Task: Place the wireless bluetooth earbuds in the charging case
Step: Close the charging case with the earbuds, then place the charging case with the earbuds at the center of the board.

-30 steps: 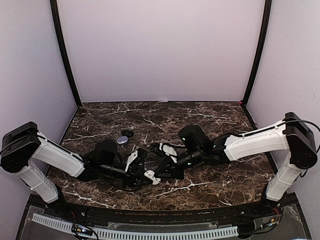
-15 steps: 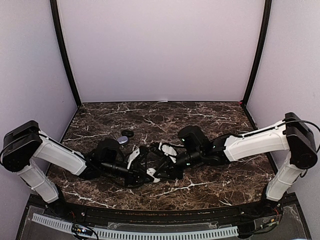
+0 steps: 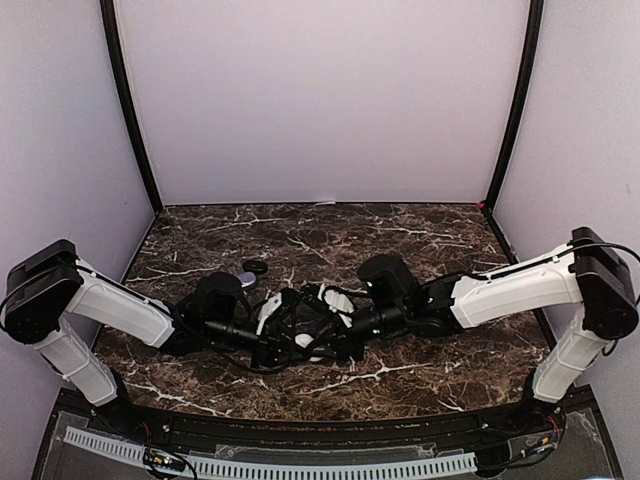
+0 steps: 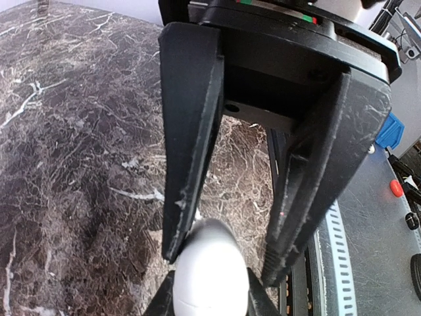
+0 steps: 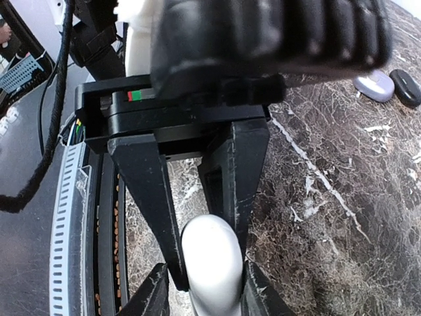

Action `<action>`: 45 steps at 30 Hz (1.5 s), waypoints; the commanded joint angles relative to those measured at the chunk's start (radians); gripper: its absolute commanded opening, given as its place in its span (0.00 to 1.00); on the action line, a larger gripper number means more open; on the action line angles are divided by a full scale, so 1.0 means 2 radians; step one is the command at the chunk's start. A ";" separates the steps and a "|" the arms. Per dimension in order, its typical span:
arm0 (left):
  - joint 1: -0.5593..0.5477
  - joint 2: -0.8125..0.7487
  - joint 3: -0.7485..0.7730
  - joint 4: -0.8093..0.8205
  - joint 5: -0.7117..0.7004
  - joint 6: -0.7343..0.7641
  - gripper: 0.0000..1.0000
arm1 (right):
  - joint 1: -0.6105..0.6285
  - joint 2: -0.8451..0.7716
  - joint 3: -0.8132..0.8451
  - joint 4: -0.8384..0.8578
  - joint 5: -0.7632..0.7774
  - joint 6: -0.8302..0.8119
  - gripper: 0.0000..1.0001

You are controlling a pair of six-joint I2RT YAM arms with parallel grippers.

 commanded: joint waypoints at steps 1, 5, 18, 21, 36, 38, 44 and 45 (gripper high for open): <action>0.005 -0.021 0.016 0.055 -0.008 0.024 0.12 | 0.013 -0.015 -0.016 0.033 -0.014 0.018 0.36; 0.005 -0.024 0.016 0.051 -0.002 0.028 0.12 | 0.010 -0.016 -0.015 0.028 -0.007 0.018 0.33; 0.008 -0.019 0.031 0.011 -0.062 -0.001 0.16 | -0.020 -0.090 -0.065 0.048 -0.016 0.011 0.56; 0.026 -0.007 0.044 -0.010 -0.080 -0.044 0.16 | -0.047 -0.117 -0.098 0.076 0.029 0.039 0.57; 0.140 0.137 0.165 -0.075 0.033 -0.247 0.17 | -0.117 -0.122 -0.141 0.123 0.117 0.072 0.65; 0.140 0.162 0.188 -0.080 0.050 -0.262 0.17 | -0.120 -0.117 -0.141 0.128 0.111 0.071 0.64; 0.163 0.233 0.250 -0.084 0.063 -0.306 0.18 | -0.132 -0.112 -0.149 0.139 0.110 0.071 0.64; 0.166 0.245 0.261 -0.092 0.062 -0.312 0.18 | -0.135 -0.114 -0.151 0.140 0.112 0.073 0.64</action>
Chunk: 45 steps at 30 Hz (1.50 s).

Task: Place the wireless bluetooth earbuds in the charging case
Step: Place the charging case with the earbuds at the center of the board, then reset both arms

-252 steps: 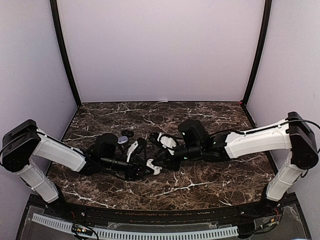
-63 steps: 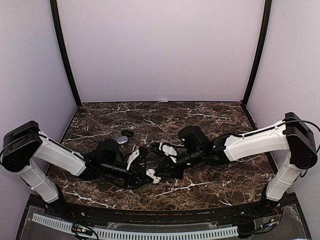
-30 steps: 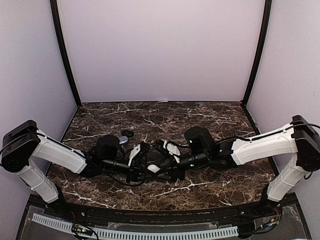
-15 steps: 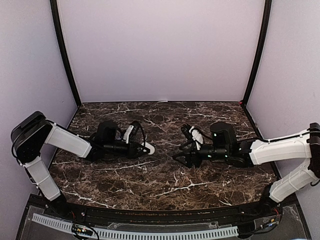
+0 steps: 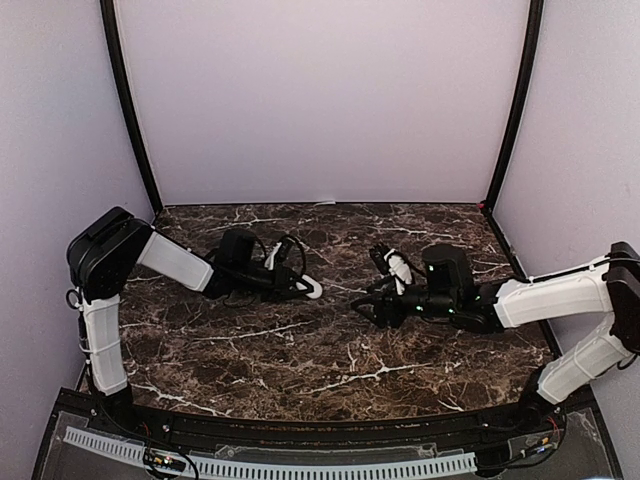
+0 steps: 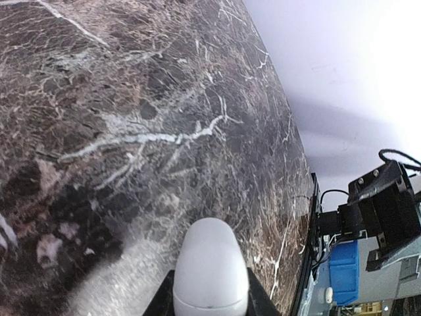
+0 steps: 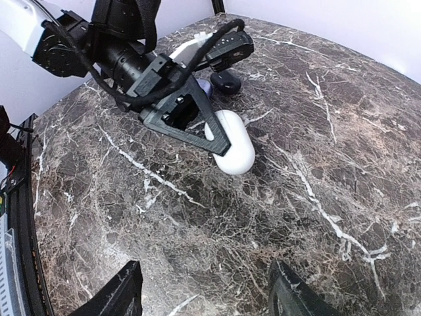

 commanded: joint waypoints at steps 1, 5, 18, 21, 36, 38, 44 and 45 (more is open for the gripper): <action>0.015 0.045 0.046 -0.033 0.017 -0.043 0.18 | -0.016 -0.003 -0.014 0.034 0.004 0.008 0.64; 0.023 0.075 0.088 -0.093 -0.001 -0.052 0.21 | -0.033 -0.018 -0.031 0.050 0.002 0.014 0.64; 0.024 -0.053 0.031 -0.229 -0.096 0.003 0.92 | -0.090 -0.067 -0.040 0.016 0.026 0.011 0.64; 0.024 -0.119 -0.006 -0.253 -0.128 0.018 0.93 | -0.104 -0.089 -0.045 0.008 0.055 0.016 0.65; 0.071 -0.508 -0.295 -0.025 -0.456 0.180 0.93 | -0.165 -0.236 -0.146 0.130 0.367 -0.025 1.00; 0.071 -0.531 -0.335 0.043 -0.509 0.226 0.93 | -0.174 -0.229 -0.164 0.175 0.369 -0.066 1.00; 0.083 -0.533 -0.382 0.154 -0.628 0.354 0.99 | -0.247 -0.187 -0.215 0.261 0.283 -0.100 1.00; 0.092 -0.525 -0.388 0.171 -0.629 0.362 0.99 | -0.266 -0.174 -0.221 0.282 0.274 -0.099 1.00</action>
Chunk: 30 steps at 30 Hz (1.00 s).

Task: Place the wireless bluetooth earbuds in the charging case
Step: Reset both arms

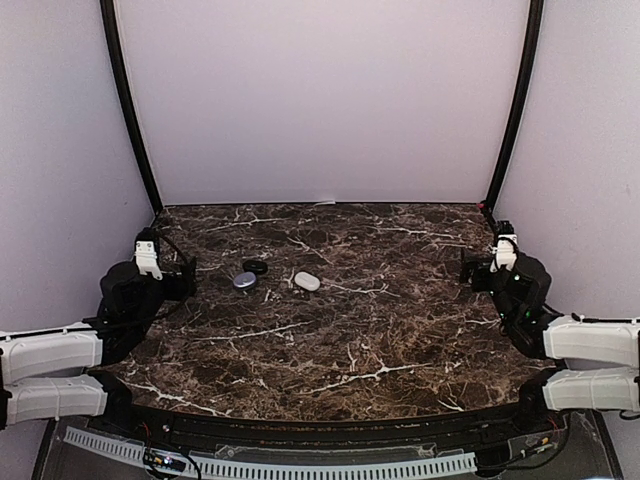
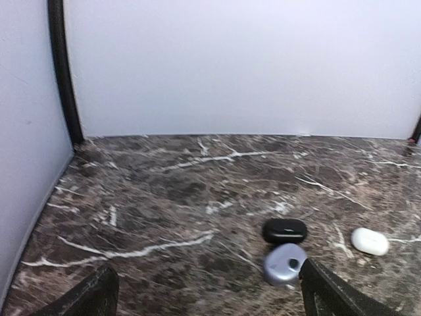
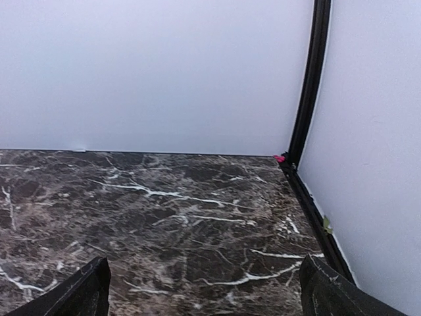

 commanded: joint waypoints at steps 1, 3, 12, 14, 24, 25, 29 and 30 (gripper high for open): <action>0.032 0.021 -0.023 0.143 -0.082 0.096 0.99 | -0.066 0.046 -0.030 0.125 -0.052 -0.024 1.00; 0.064 0.049 -0.045 0.201 -0.054 0.093 0.99 | -0.096 0.089 -0.031 0.155 -0.085 -0.015 0.99; 0.165 0.278 -0.039 0.429 0.072 0.106 0.99 | -0.143 0.232 -0.008 0.286 -0.161 -0.056 0.97; 0.200 0.316 -0.028 0.425 0.128 0.074 0.99 | -0.157 0.232 -0.006 0.271 -0.176 -0.041 0.97; 0.219 0.326 -0.009 0.399 0.199 0.079 0.99 | -0.183 0.265 -0.013 0.315 -0.187 -0.012 0.99; 0.219 0.323 -0.008 0.391 0.198 0.077 0.98 | -0.183 0.261 -0.012 0.304 -0.184 -0.011 0.99; 0.218 0.325 0.001 0.378 0.187 0.073 0.99 | -0.184 0.264 -0.009 0.302 -0.179 -0.008 0.99; 0.219 0.326 0.002 0.376 0.191 0.074 0.99 | -0.183 0.265 -0.009 0.304 -0.179 -0.009 0.99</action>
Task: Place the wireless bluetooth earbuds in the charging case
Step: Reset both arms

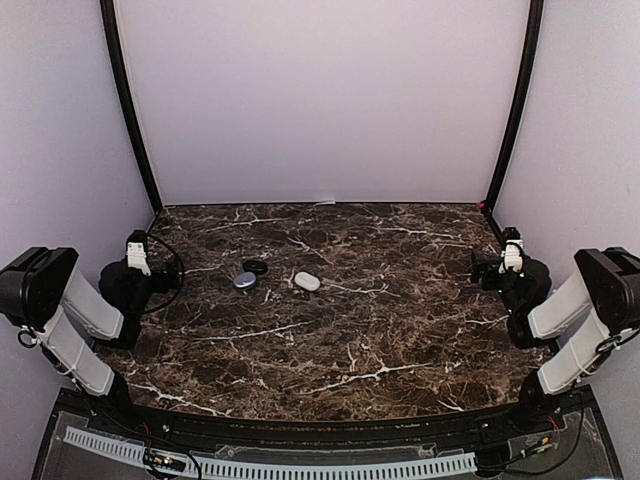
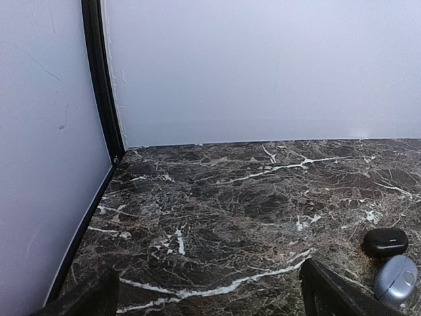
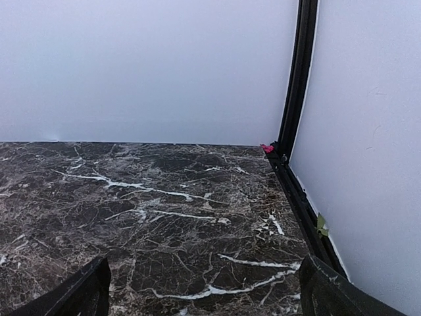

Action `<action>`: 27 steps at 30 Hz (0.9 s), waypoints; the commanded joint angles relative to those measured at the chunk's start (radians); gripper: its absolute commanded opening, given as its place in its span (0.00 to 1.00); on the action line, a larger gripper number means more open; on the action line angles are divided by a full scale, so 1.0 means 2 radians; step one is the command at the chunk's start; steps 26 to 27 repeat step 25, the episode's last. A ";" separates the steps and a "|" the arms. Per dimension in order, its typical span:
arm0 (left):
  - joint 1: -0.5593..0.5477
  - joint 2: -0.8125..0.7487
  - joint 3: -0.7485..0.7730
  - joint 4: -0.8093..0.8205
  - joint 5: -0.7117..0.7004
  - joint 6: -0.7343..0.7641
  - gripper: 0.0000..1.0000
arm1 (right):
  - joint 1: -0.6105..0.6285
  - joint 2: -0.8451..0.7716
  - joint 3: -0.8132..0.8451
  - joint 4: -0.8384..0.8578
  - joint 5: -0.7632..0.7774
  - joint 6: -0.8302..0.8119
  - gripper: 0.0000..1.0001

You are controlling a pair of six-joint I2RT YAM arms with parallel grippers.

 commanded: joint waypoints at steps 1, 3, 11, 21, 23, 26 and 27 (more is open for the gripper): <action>0.001 -0.004 0.007 0.005 0.008 -0.001 0.99 | -0.002 0.002 0.001 0.034 0.002 0.007 0.99; 0.001 -0.003 0.008 0.004 0.015 0.001 0.99 | -0.002 0.002 0.002 0.031 0.002 0.007 0.99; 0.002 -0.003 0.010 0.000 0.018 0.001 0.99 | -0.003 0.003 0.004 0.028 0.000 0.007 0.99; 0.002 -0.004 0.010 -0.001 0.019 0.001 0.99 | -0.002 0.003 0.005 0.026 -0.001 0.008 0.99; 0.002 -0.004 0.010 -0.001 0.019 0.001 0.99 | -0.003 0.003 0.006 0.026 -0.001 0.008 0.99; 0.002 -0.003 0.010 -0.001 0.019 0.001 0.99 | -0.003 0.002 0.005 0.026 -0.001 0.008 0.99; 0.002 -0.003 0.010 -0.001 0.019 0.001 0.99 | -0.003 0.002 0.005 0.026 -0.001 0.008 0.99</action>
